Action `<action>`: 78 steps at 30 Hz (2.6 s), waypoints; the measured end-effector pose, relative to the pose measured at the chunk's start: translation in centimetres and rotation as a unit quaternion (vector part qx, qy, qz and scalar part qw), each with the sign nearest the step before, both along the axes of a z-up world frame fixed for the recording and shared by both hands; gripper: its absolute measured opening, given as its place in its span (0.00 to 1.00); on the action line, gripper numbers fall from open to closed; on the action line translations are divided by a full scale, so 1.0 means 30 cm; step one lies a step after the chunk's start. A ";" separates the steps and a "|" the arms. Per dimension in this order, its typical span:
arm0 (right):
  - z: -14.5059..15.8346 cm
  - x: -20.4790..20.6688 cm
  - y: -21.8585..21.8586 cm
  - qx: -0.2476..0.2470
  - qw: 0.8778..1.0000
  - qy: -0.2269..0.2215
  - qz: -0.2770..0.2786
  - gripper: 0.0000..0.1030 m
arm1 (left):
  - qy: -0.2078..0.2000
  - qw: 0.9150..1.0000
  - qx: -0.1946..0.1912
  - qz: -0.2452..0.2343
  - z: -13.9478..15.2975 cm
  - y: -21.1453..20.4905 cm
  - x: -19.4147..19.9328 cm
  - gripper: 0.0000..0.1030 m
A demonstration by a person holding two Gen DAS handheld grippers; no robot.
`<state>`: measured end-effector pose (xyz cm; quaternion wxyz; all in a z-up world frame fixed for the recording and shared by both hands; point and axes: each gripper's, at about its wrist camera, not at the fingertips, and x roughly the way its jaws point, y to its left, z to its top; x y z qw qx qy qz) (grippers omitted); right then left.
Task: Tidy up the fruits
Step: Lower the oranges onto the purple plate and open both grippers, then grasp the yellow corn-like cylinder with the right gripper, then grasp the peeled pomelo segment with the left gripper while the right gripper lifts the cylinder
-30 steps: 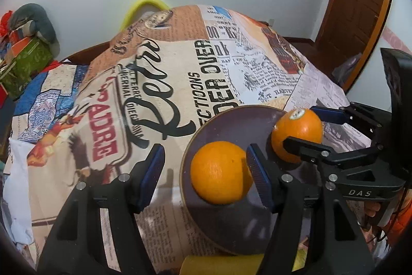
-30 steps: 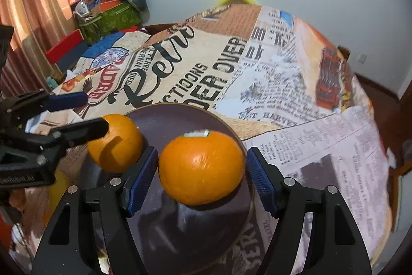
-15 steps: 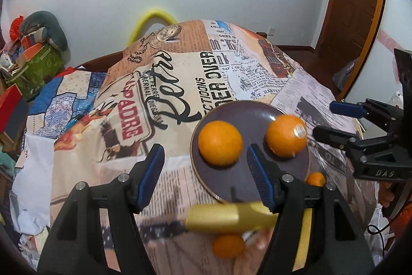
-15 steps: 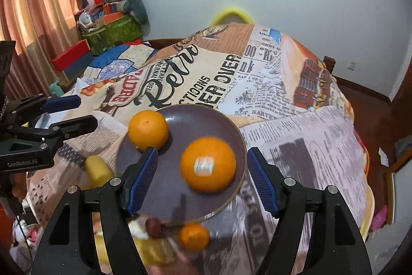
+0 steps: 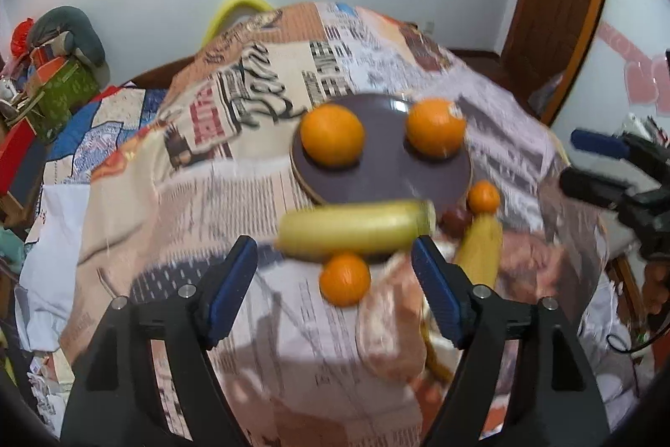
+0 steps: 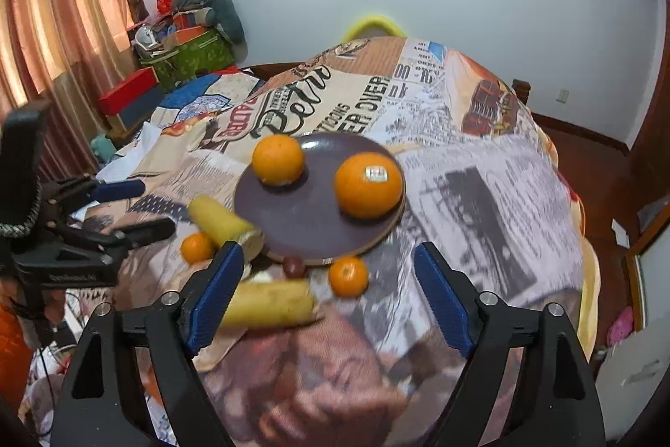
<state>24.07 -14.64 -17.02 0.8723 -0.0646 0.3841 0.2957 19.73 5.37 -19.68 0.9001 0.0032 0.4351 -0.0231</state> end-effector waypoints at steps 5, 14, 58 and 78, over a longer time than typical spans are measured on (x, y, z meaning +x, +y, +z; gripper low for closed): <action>-0.074 -0.038 -0.013 0.002 0.999 0.034 -0.005 0.81 | 0.033 0.999 0.000 -0.015 -0.083 -0.028 -0.039 0.74; -0.178 -0.075 -0.016 -0.027 0.997 0.068 -0.007 0.81 | 0.050 0.998 -0.019 -0.039 -0.119 -0.072 -0.065 0.74; -0.237 -0.183 -0.014 -0.046 0.995 0.088 -0.004 0.37 | 0.033 0.998 -0.055 0.001 -0.175 -0.023 -0.104 0.69; -0.215 -0.222 -0.092 -0.029 0.996 0.088 -0.001 0.35 | 0.052 0.998 -0.039 -0.019 -0.161 -0.021 -0.212 0.42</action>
